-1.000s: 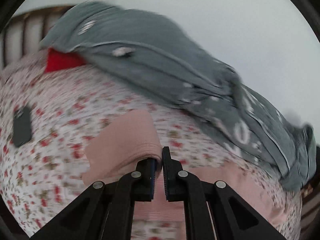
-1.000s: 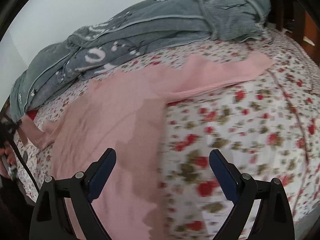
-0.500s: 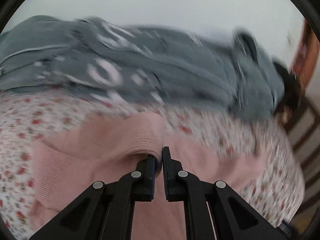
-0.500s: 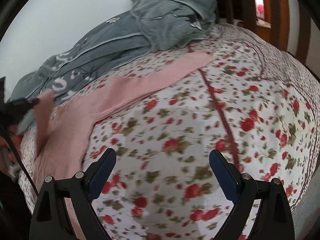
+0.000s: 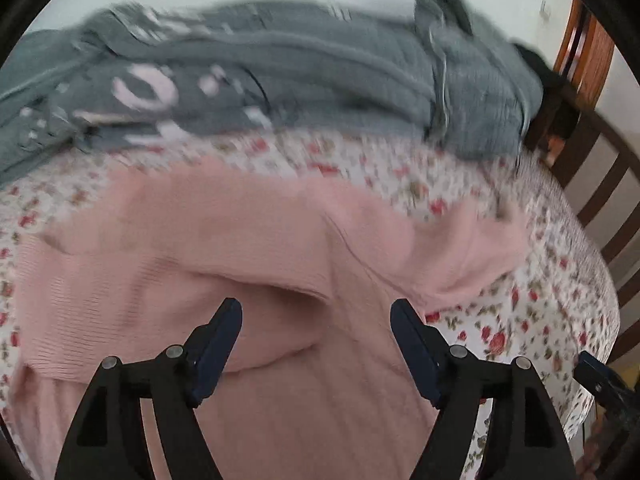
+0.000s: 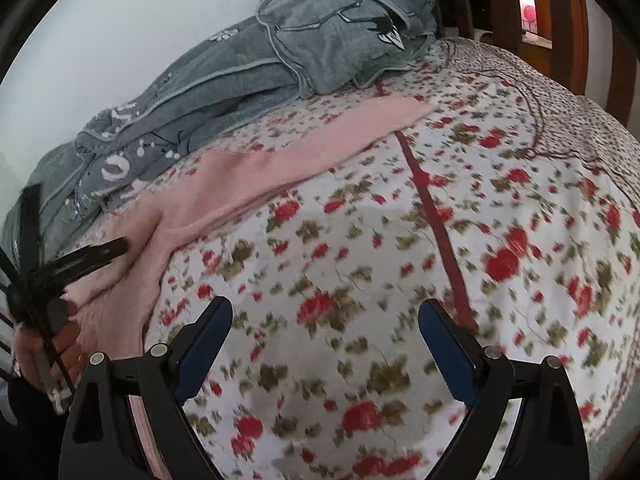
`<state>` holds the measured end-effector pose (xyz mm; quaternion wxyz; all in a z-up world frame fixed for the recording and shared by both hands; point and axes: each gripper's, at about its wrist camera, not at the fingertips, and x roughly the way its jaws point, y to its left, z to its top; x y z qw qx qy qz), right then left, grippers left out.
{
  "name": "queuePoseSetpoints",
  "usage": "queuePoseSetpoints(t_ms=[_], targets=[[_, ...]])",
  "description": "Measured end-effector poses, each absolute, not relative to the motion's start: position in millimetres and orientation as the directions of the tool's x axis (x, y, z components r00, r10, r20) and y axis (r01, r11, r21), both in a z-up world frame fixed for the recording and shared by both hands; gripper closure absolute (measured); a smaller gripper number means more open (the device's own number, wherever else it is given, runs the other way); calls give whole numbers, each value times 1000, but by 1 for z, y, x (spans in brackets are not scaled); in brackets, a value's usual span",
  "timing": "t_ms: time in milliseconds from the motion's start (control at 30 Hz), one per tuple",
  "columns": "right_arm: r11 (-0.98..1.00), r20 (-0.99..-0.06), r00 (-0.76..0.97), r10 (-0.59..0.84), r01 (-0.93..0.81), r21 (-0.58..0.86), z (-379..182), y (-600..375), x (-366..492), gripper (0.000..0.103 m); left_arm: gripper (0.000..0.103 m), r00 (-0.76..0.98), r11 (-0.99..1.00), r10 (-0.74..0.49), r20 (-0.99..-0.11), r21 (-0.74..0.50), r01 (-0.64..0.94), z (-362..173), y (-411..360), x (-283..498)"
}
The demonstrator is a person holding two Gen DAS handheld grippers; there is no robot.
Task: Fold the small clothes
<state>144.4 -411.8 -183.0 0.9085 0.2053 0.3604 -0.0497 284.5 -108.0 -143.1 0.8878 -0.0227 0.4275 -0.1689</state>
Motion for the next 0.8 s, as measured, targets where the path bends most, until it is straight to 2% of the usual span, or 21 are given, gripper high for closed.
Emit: queuePoseSetpoints(t_ms=[100,200,400,500,600,667,733,800], targets=[[906,-663,746,72,228,355,-180,-413,154,9,22,599,953,-288,-747,-159,260,-132,-92,286],[896,-656,749,96,222,384,-178,-413,159,9,22,536,952,-292,-792,-188,242,-138,-91,302],[874,-657,740,141,220,434,-182,-415,157,9,24,433,895,-443,-785,-412,169,-175,-96,332],[879,-668,734,121,234,416,-185,-419,151,9,32,447,869,-474,-759,-485,97,-183,-97,347],[881,-680,726,103,251,401,-187,-426,148,9,35,535,904,-388,-751,-424,60,-170,-105,353],[880,-683,724,95,260,398,-188,-432,147,9,37,531,930,-360,-767,-340,139,-161,-133,355],[877,-682,726,89,267,399,-189,-437,148,9,51,495,912,-409,-767,-331,241,-156,-156,355],[874,-683,726,86,274,401,-189,-443,149,9,51,458,879,-467,-756,-341,334,-152,-184,346]])
